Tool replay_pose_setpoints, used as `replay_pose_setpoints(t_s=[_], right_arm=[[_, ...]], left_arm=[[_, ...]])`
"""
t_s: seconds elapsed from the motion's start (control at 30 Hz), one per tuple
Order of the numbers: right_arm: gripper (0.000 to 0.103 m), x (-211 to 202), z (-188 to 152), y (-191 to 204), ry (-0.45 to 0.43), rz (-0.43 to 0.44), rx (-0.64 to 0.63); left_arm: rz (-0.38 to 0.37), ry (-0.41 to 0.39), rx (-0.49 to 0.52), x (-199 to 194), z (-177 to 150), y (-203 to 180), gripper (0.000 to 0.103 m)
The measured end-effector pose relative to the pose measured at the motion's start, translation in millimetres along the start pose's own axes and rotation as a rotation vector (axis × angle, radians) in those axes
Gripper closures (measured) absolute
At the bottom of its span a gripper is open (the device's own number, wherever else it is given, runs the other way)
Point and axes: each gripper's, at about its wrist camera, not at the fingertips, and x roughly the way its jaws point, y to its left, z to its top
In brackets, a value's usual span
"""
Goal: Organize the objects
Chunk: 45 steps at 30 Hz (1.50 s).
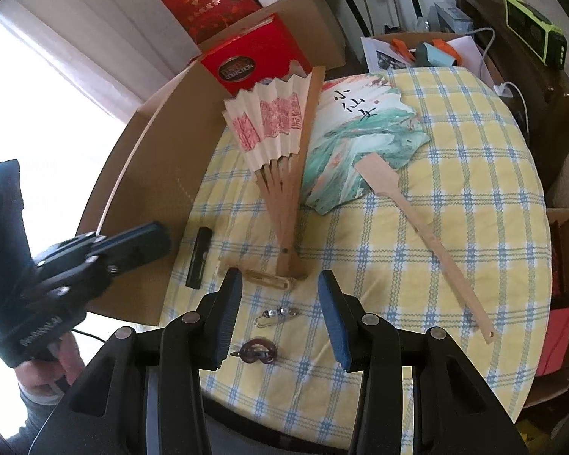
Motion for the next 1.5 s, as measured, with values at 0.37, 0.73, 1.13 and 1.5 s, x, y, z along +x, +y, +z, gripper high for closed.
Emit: replay_pose_setpoints(t_s=[0.37,0.73,1.13,1.5], right_arm=[[0.060,5,-4,4,0.012,-0.005,-0.010],[0.060,5,-3,-3,0.014,-0.010,0.006],[0.059,-3,-7,-10,0.010,-0.002,0.019],[0.059,-4,-9,-13,0.006,0.003,0.031]], left_arm=[[0.025,0.101,-0.007,32,-17,14,0.075],[0.064,0.068,0.072,56,-22,3,0.038],[0.033,0.100,0.087,57,-16,7,0.020],[0.132,0.184,0.180,80,-16,6,0.020]])
